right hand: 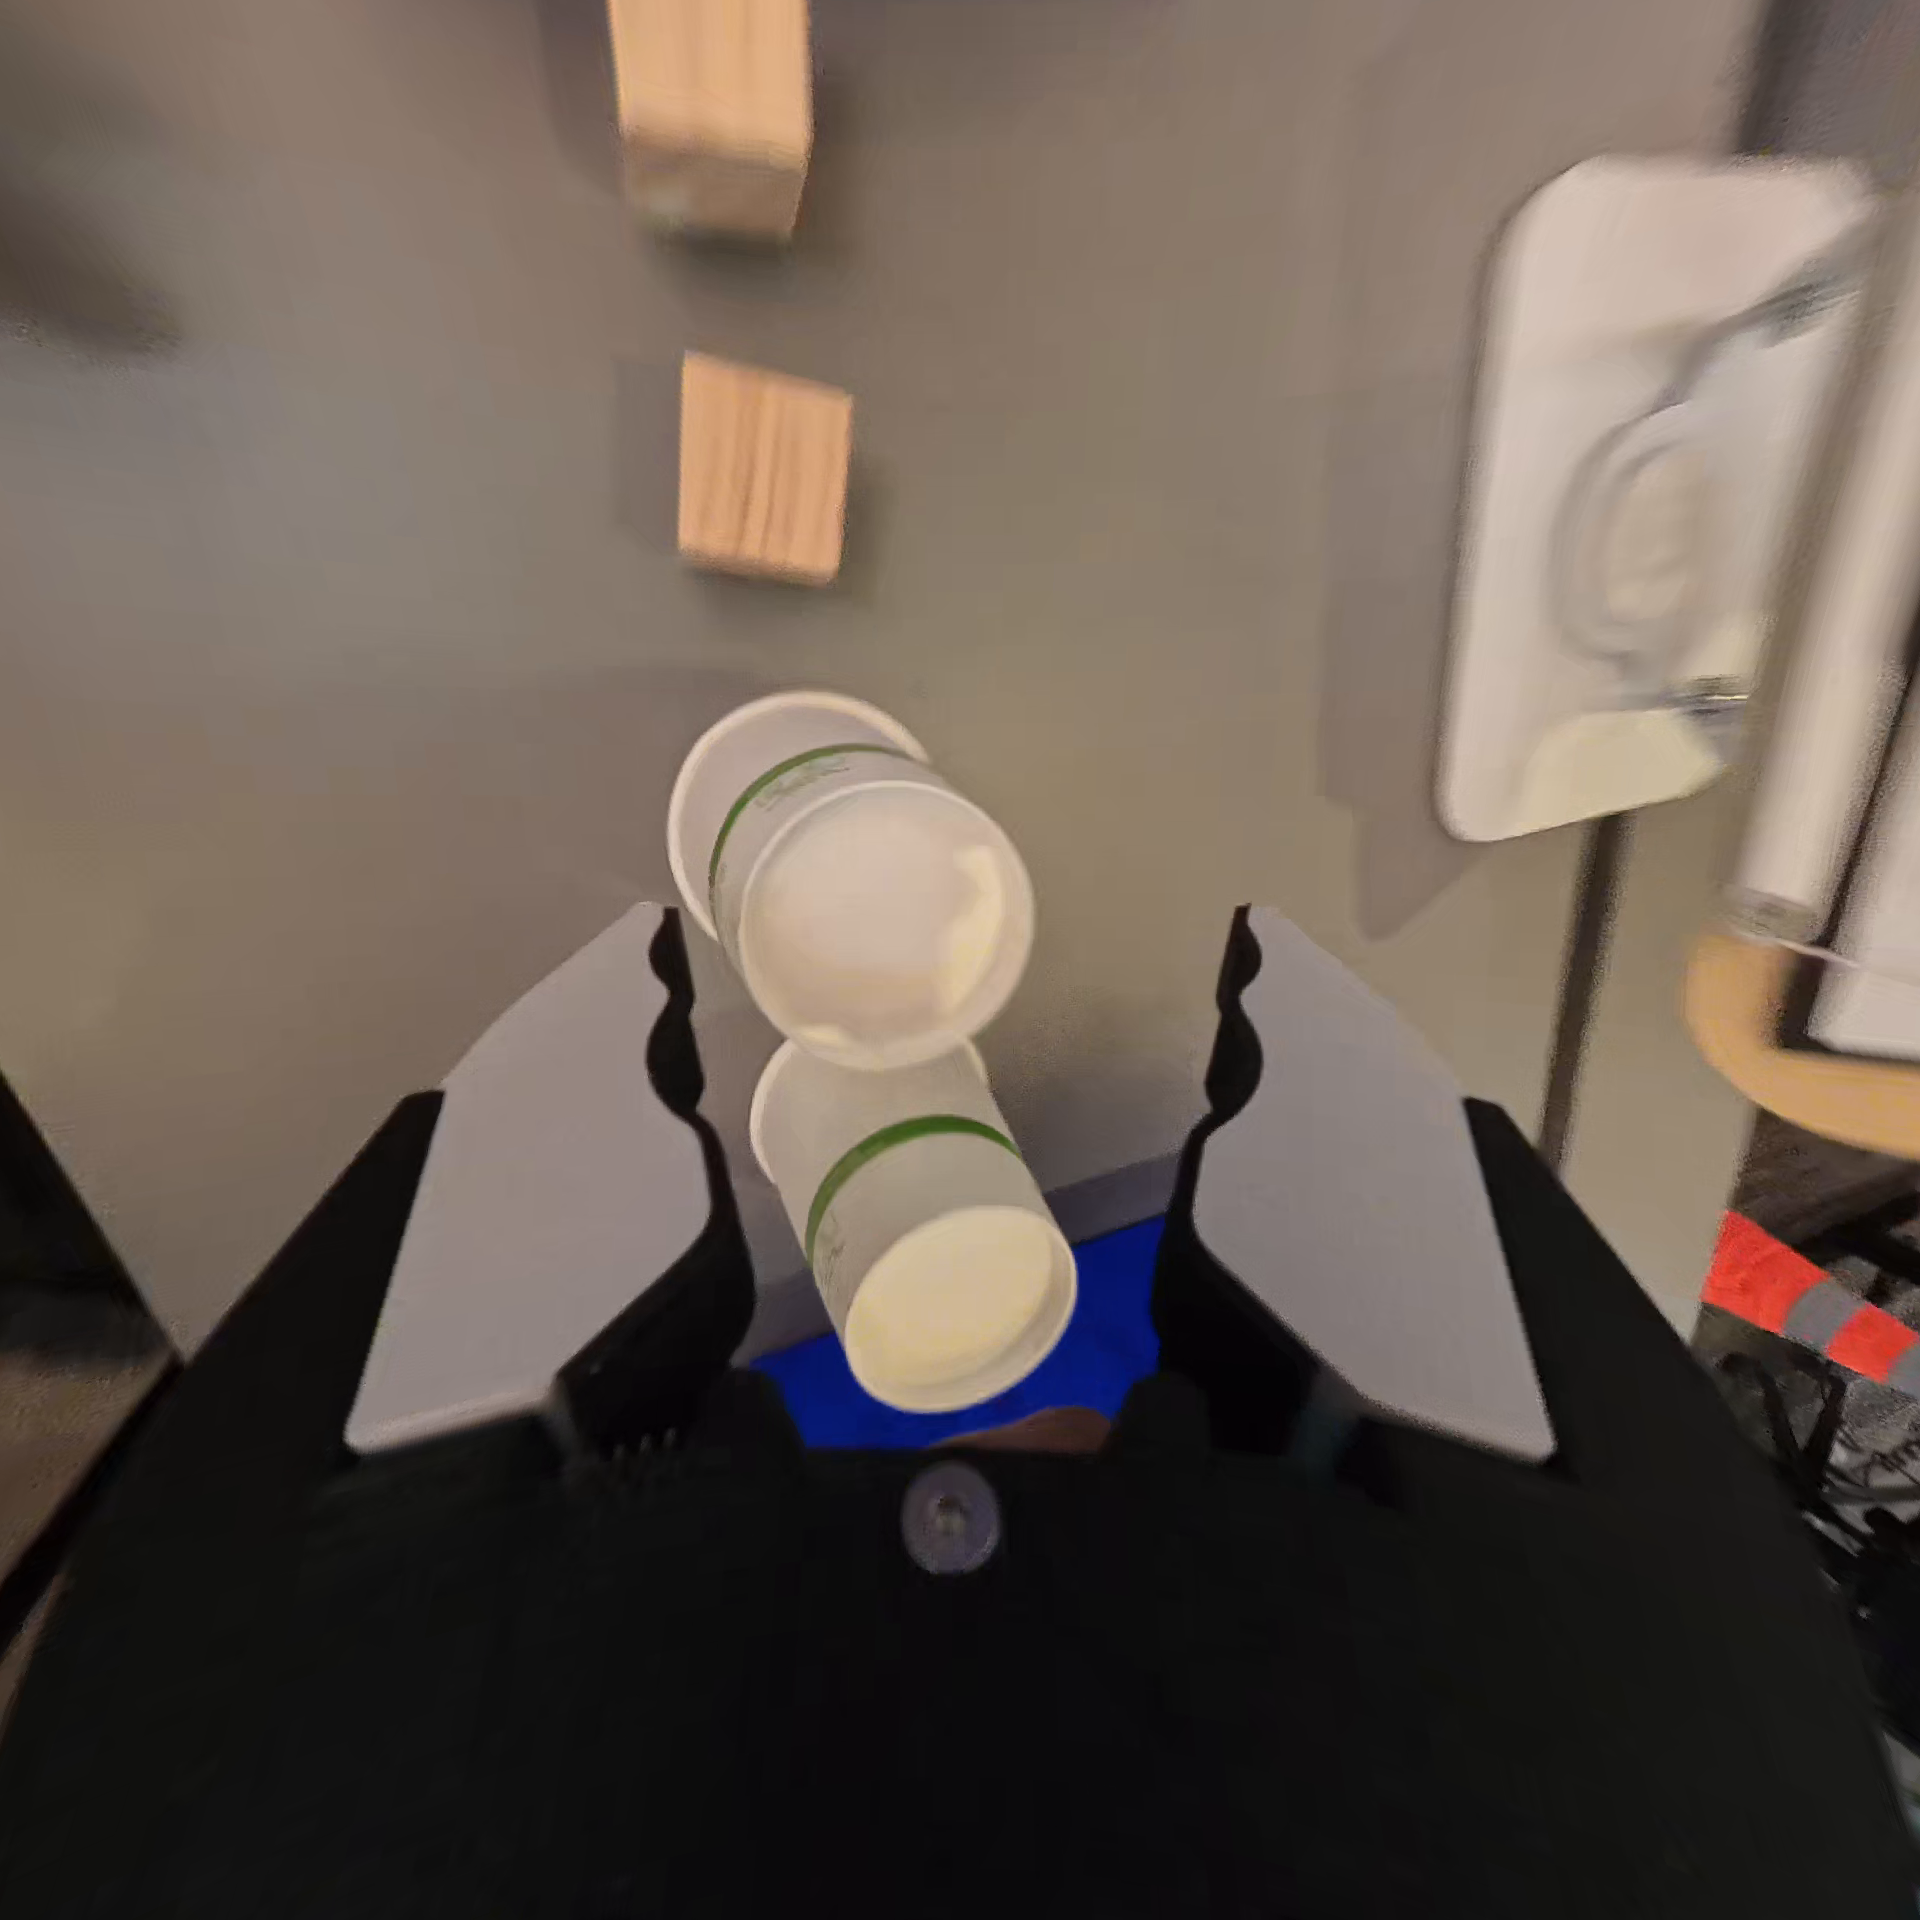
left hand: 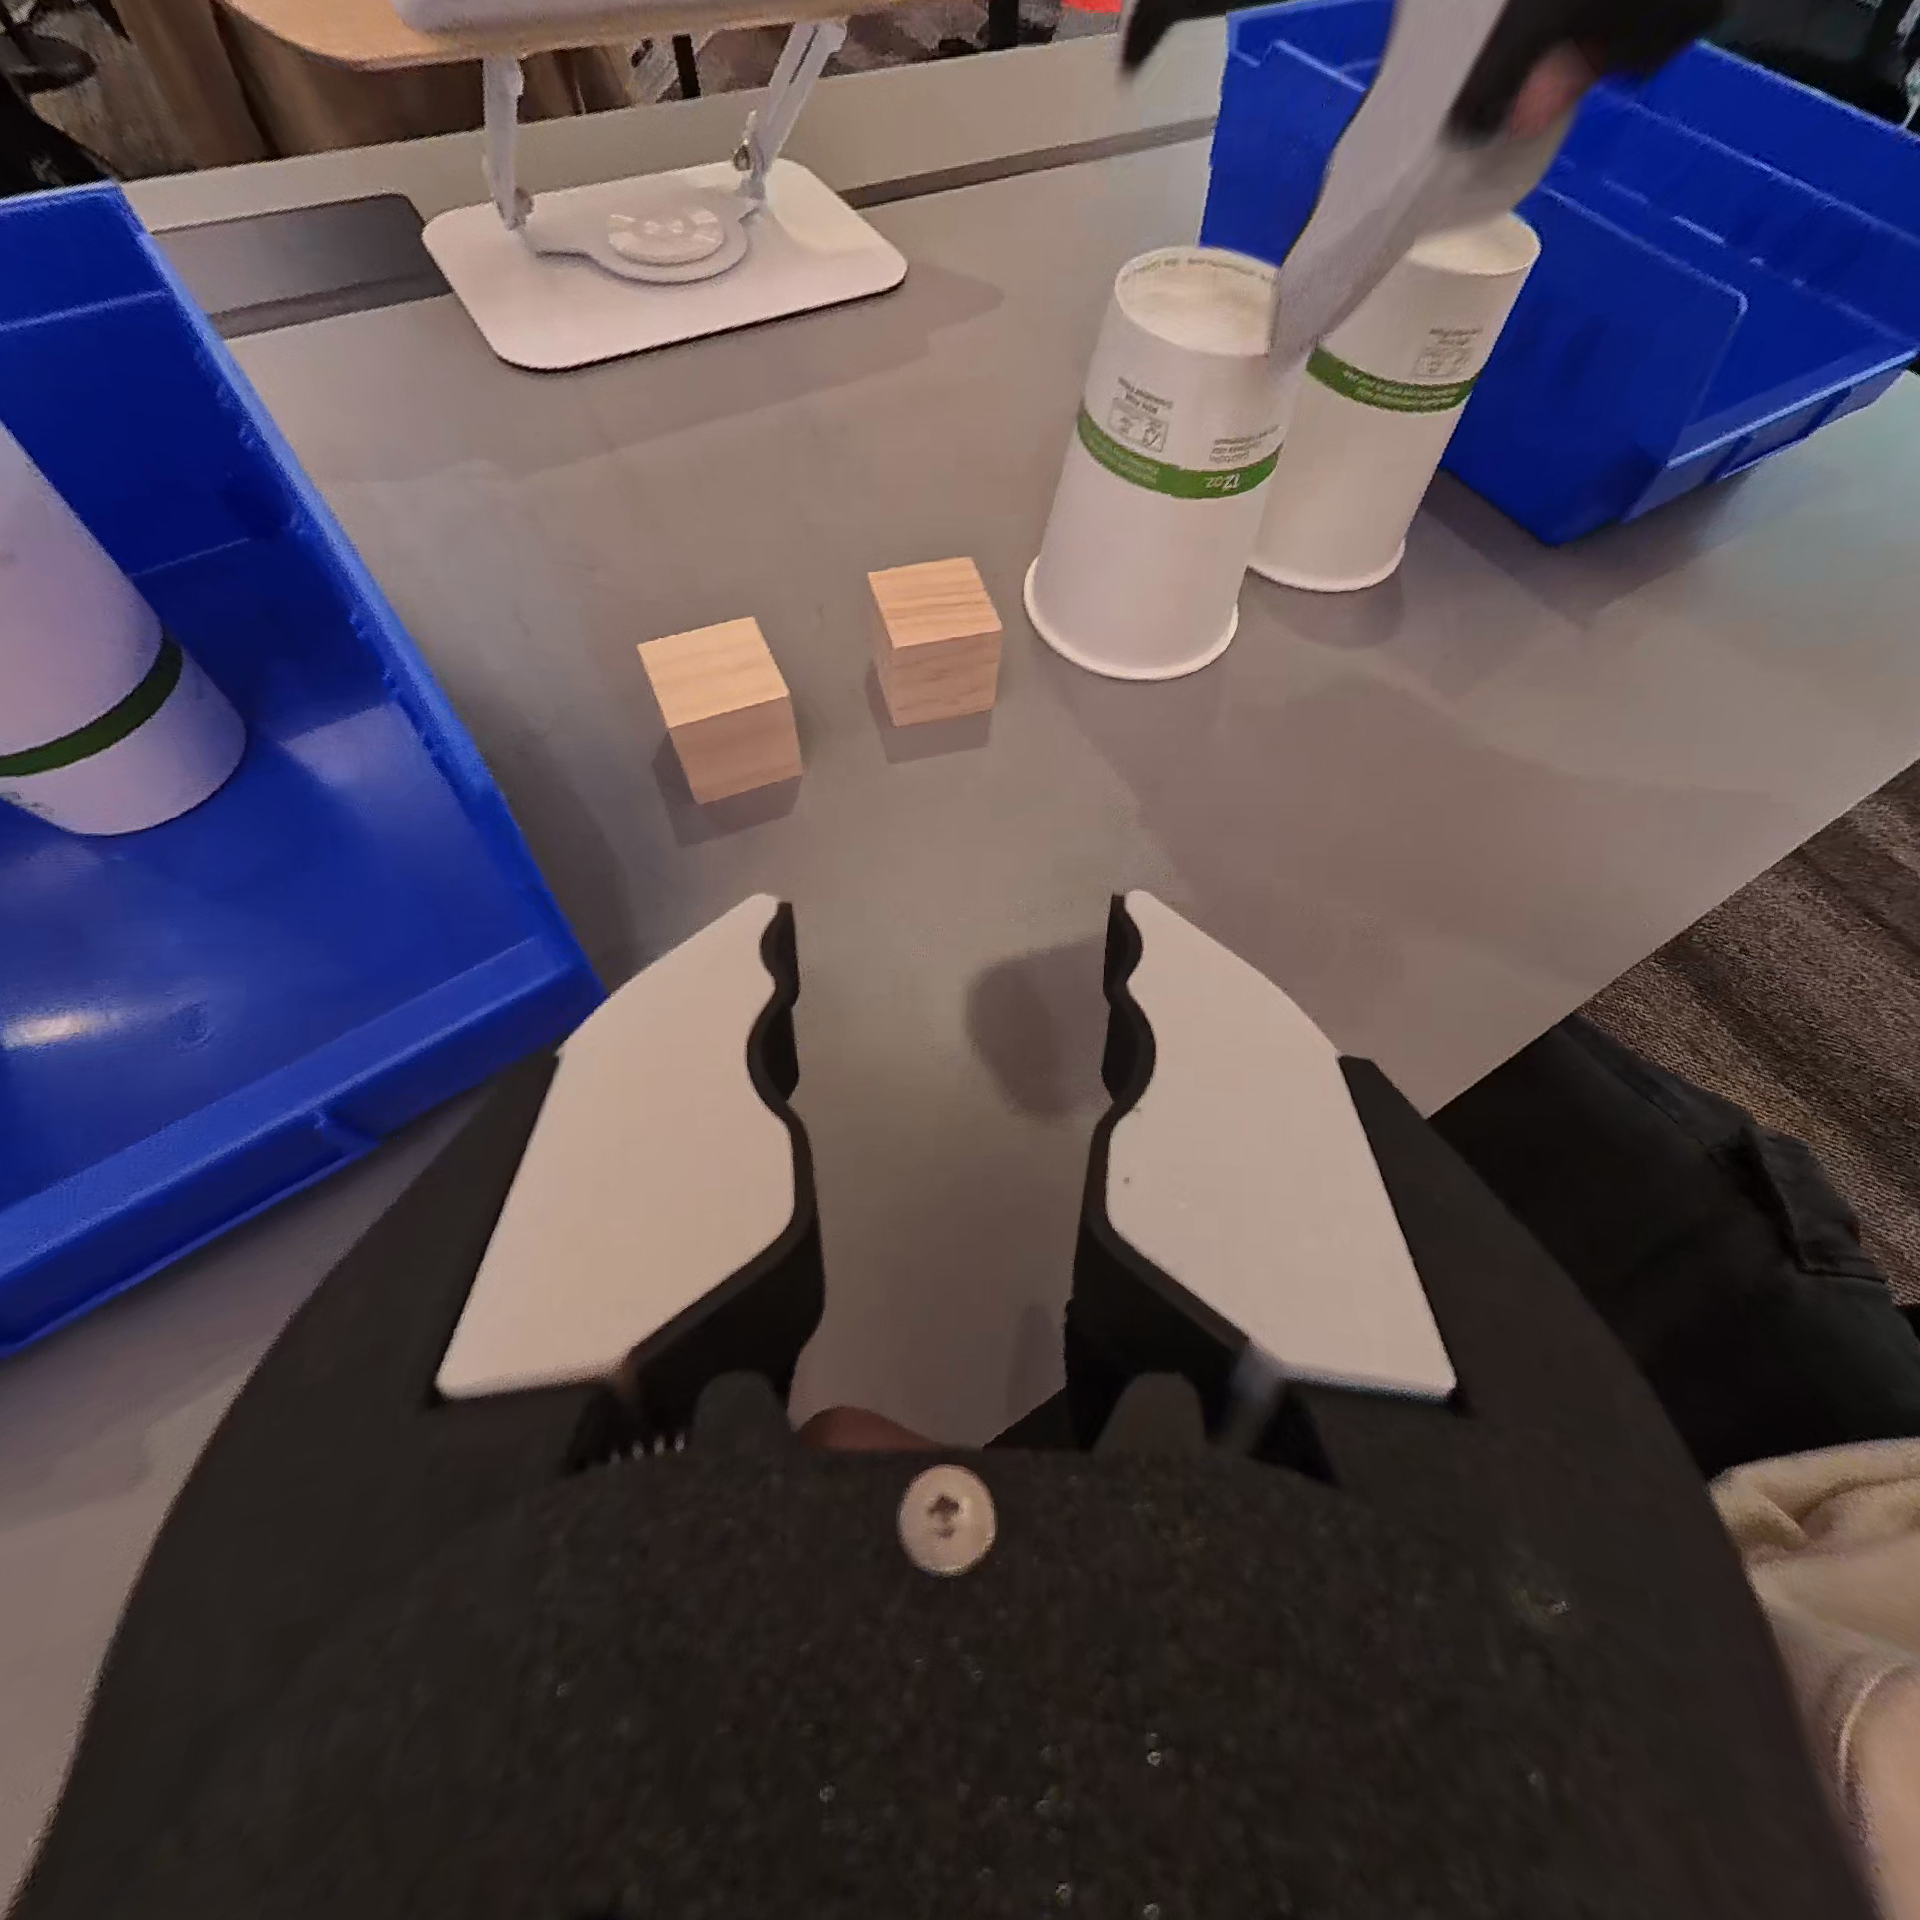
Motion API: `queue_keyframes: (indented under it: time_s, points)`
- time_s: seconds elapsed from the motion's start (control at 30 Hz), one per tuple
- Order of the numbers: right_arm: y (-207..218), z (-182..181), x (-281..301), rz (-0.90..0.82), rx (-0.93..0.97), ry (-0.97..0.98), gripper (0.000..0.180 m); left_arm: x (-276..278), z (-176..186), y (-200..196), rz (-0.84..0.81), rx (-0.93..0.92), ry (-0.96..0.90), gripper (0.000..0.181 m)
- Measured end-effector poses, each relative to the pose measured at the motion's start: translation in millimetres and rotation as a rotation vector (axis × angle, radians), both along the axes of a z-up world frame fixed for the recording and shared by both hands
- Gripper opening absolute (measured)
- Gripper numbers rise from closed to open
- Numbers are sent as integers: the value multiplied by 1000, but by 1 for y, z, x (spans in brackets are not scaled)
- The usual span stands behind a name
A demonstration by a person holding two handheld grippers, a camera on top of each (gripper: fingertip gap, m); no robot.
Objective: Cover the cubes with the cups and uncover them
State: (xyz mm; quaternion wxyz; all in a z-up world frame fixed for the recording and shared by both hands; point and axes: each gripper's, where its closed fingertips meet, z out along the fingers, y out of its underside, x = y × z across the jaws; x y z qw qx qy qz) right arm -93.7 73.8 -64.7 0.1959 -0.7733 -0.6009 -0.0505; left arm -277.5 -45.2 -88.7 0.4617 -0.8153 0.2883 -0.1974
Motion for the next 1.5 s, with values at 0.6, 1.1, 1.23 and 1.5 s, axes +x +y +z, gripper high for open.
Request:
queue_keyframes:
  time_s: [0.6, 1.1, 1.23, 1.5]
  points:
    - [-219, -27, -4, -194, -98, 1619, 78, -64, 60, 52, 21, 141, 239, 48]
    - [-241, -54, -25, -122, -307, 1528, 77, -114, 19, 210, -293, -350, 745, 30]
    - [-241, -52, -20, -134, -315, 1551, 76, -114, 13, 214, -309, -365, 737, 20]
    - [-240, -49, -16, -140, -329, 1572, 75, -118, 9, 218, -327, -386, 733, 4]
